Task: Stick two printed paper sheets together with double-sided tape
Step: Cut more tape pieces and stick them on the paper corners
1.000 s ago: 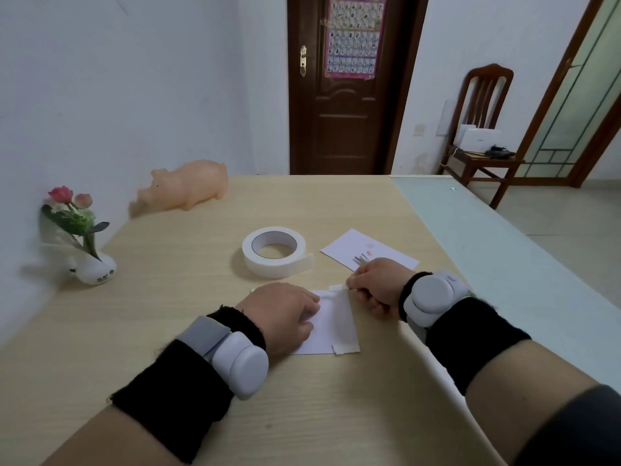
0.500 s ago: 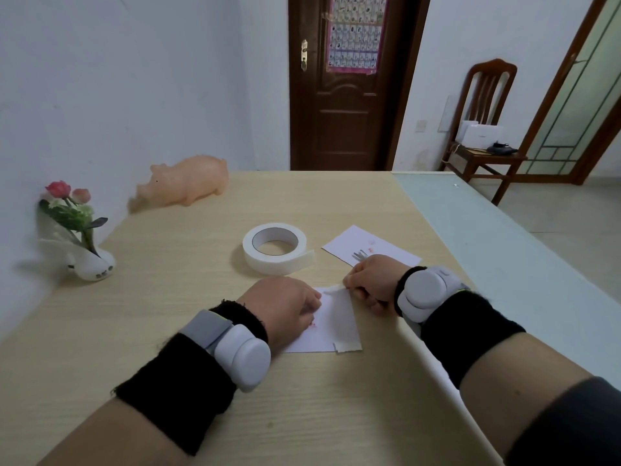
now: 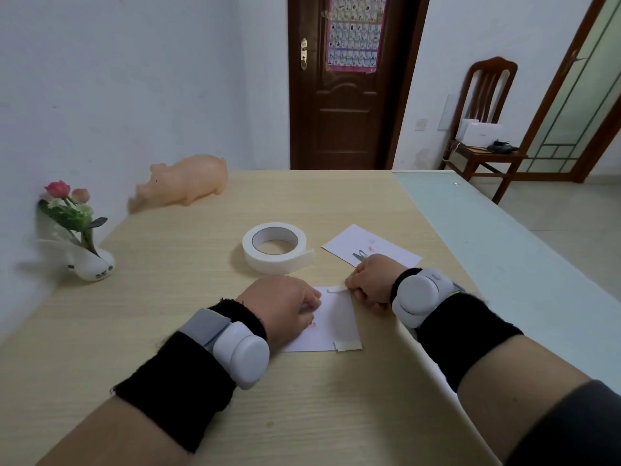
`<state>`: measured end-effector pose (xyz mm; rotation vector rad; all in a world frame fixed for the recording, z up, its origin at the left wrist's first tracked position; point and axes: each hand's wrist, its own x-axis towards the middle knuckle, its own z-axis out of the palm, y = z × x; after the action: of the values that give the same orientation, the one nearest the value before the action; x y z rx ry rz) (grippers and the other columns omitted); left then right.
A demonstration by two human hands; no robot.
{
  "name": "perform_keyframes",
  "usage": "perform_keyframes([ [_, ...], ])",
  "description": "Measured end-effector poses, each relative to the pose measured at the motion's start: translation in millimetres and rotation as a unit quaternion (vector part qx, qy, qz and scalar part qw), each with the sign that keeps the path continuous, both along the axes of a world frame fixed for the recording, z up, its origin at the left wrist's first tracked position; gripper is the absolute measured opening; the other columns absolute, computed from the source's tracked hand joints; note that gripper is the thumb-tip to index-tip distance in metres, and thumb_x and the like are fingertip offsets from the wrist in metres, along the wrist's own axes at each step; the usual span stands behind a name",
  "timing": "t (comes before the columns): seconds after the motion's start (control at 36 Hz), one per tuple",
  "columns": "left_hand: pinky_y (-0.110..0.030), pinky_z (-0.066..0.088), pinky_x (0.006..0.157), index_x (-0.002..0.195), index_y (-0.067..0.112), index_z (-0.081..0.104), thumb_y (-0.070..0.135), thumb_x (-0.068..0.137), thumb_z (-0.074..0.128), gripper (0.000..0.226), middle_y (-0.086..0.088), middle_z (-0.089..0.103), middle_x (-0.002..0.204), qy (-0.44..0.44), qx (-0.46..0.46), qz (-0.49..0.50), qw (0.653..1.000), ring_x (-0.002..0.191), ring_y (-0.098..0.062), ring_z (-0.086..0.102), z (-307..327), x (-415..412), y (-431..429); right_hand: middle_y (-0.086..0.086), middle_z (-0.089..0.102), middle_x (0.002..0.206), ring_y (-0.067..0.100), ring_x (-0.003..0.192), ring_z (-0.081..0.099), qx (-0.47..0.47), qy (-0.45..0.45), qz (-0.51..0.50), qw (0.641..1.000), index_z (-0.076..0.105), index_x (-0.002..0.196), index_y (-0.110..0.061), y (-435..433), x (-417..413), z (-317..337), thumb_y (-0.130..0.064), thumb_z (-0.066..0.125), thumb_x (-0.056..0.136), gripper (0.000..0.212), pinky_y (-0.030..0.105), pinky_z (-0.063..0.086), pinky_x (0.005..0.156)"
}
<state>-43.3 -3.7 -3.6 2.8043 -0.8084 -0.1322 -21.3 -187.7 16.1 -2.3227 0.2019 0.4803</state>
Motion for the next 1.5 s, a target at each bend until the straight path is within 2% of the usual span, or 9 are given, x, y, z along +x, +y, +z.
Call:
perform_keyframes([
  [0.28, -0.023, 0.038, 0.099, 0.113, 0.03, 0.064, 0.029, 0.085, 0.057, 0.029, 0.021, 0.053, 0.131, -0.006, 0.009, 0.007, 1.0, 0.122, -0.006, 0.048, -1, 1, 0, 0.004, 0.051, 0.059, 0.013, 0.045, 0.046, -0.028, -0.005, 0.005, 1.0, 0.055, 0.087, -0.006, 3, -1, 0, -0.012, 0.052, 0.089, 0.008, 0.011, 0.032, 0.028],
  [0.44, -0.031, 0.034, 0.105, 0.142, 0.028, 0.034, 0.029, 0.09, 0.047, 0.053, 0.011, 0.031, 0.147, -0.014, 0.038, -0.002, 0.999, 0.131, -0.013, 0.037, -5, 2, -5, 0.002, 0.049, 0.058, 0.013, 0.048, 0.042, -0.084, 0.0, 0.027, 0.996, 0.051, 0.063, -0.01, 4, 0, 3, -0.011, 0.049, 0.09, 0.026, 0.018, 0.036, 0.043],
  [0.53, -0.036, 0.033, 0.105, 0.144, 0.03, 0.027, 0.031, 0.093, 0.042, 0.053, 0.005, 0.024, 0.15, -0.028, 0.066, -0.008, 0.997, 0.133, -0.019, 0.032, -5, 0, -11, 0.003, 0.051, 0.061, 0.012, 0.047, 0.046, -0.05, -0.003, 0.01, 0.999, 0.055, 0.083, -0.007, 3, -1, 3, -0.013, 0.052, 0.09, 0.009, 0.014, 0.033, 0.032],
  [1.03, -0.036, 0.031, 0.103, 0.141, 0.035, 0.029, 0.035, 0.094, 0.035, 0.047, 0.005, 0.026, 0.148, -0.041, 0.113, -0.001, 0.993, 0.129, -0.022, 0.03, -7, 0, -16, 0.003, 0.054, 0.061, 0.015, 0.045, 0.046, -0.008, -0.007, -0.023, 1.0, 0.063, 0.087, -0.006, -1, -9, 8, -0.01, 0.052, 0.089, 0.012, 0.019, 0.036, 0.04],
  [1.19, -0.037, 0.029, 0.105, 0.142, 0.035, 0.029, 0.034, 0.094, 0.035, 0.048, 0.005, 0.026, 0.148, -0.037, 0.111, -0.003, 0.993, 0.131, -0.022, 0.028, -7, 1, -16, 0.011, 0.068, 0.107, 0.027, 0.097, 0.061, -0.143, -0.147, -0.021, 0.979, 0.065, 0.106, -0.003, -10, -11, 3, -0.013, 0.041, 0.091, 0.03, 0.03, 0.047, 0.079],
  [1.28, -0.037, 0.029, 0.105, 0.141, 0.035, 0.029, 0.033, 0.094, 0.036, 0.048, 0.005, 0.027, 0.148, -0.037, 0.107, -0.003, 0.994, 0.131, -0.022, 0.028, -6, 0, -16, 0.003, 0.061, 0.12, 0.025, 0.113, 0.052, -0.189, -0.279, 0.028, 0.941, 0.062, 0.119, -0.016, -13, -28, -3, -0.016, 0.04, 0.093, 0.035, 0.029, 0.041, 0.093],
  [1.33, -0.036, 0.029, 0.104, 0.142, 0.035, 0.028, 0.034, 0.095, 0.035, 0.048, 0.005, 0.026, 0.148, -0.038, 0.11, -0.004, 0.993, 0.13, -0.022, 0.028, -5, -1, -17, 0.007, 0.057, 0.124, 0.031, 0.117, 0.046, -0.247, -0.362, 0.096, 0.894, 0.061, 0.121, -0.021, -15, -37, -14, -0.026, 0.038, 0.089, 0.041, 0.04, 0.041, 0.097],
  [1.42, -0.036, 0.03, 0.104, 0.142, 0.036, 0.027, 0.035, 0.095, 0.034, 0.048, 0.006, 0.026, 0.148, -0.047, 0.114, -0.002, 0.992, 0.129, -0.022, 0.028, -5, -2, -16, 0.0, 0.023, 0.154, 0.03, 0.143, 0.01, -0.317, -0.281, 0.183, 0.887, 0.039, 0.138, -0.038, -19, -47, -23, -0.054, 0.005, 0.071, 0.077, 0.054, 0.018, 0.113],
  [1.5, -0.036, 0.03, 0.104, 0.143, 0.036, 0.026, 0.036, 0.095, 0.034, 0.049, 0.006, 0.026, 0.148, -0.05, 0.117, 0.0, 0.992, 0.129, -0.022, 0.028, -5, -2, -16, -0.008, -0.007, 0.158, 0.023, 0.143, -0.02, -0.338, -0.228, 0.218, 0.887, 0.013, 0.145, -0.043, -21, -52, -27, -0.06, -0.009, 0.062, 0.088, 0.055, -0.004, 0.114],
])
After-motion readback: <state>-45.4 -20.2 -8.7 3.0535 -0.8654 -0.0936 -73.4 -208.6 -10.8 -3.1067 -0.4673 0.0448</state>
